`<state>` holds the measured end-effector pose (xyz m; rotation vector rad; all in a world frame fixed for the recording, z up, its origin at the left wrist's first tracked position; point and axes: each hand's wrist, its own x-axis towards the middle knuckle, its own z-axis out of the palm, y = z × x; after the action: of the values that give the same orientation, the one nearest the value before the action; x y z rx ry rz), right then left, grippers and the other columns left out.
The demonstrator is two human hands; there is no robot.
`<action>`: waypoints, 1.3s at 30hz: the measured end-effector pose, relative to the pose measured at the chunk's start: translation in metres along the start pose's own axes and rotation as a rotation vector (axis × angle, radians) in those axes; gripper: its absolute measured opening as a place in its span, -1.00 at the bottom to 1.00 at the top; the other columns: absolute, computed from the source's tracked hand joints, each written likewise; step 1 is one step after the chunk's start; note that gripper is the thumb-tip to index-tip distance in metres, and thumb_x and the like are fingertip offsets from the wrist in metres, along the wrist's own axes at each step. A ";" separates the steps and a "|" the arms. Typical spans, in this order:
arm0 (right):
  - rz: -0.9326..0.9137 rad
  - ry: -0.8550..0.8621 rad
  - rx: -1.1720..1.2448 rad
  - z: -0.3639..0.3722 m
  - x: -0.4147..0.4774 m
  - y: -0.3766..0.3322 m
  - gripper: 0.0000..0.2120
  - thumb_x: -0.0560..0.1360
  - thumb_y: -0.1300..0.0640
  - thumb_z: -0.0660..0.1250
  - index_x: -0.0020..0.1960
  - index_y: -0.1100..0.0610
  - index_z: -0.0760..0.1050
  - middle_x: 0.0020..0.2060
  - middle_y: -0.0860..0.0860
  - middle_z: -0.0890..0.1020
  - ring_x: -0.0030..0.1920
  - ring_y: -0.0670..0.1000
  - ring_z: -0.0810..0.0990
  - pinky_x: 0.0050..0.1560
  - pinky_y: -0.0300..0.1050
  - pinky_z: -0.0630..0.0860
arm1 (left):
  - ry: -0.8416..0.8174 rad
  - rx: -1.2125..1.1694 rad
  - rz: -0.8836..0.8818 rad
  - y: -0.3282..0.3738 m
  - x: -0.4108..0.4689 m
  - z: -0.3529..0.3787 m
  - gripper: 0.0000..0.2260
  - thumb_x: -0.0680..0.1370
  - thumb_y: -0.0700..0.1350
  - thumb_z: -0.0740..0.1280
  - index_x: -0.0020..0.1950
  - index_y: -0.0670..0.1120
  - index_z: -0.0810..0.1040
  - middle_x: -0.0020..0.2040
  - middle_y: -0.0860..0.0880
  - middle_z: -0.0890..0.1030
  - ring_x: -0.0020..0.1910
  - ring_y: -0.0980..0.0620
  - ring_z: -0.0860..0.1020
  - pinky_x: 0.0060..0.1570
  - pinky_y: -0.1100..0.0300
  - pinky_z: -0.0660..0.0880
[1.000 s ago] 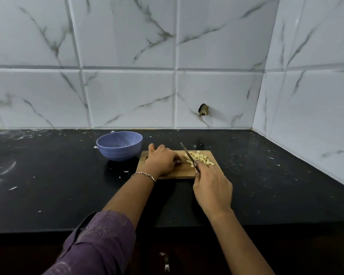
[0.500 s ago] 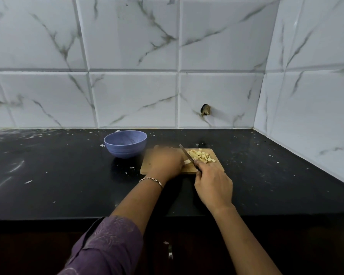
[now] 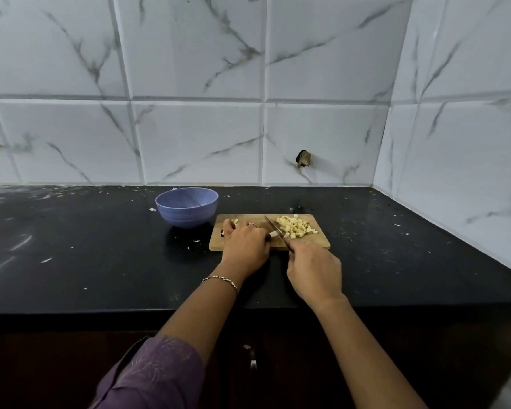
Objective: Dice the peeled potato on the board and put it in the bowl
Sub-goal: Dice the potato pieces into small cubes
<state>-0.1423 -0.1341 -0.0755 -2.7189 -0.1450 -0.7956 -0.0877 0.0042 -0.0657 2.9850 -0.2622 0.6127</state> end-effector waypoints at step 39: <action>-0.051 -0.016 -0.052 0.002 0.000 -0.005 -0.69 0.59 0.16 0.25 0.29 -0.09 0.51 0.04 -0.08 0.64 -0.02 0.00 0.64 -0.08 -0.05 0.58 | -0.020 0.025 0.021 0.003 -0.014 -0.001 -0.70 0.61 0.04 0.14 0.17 -0.02 0.60 0.17 -0.03 0.59 0.29 -0.06 0.38 0.42 -0.20 0.07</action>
<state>-0.1419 -0.1289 -0.0763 -2.7815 -0.2002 -0.8030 -0.1008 0.0029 -0.0704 3.0178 -0.2901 0.5927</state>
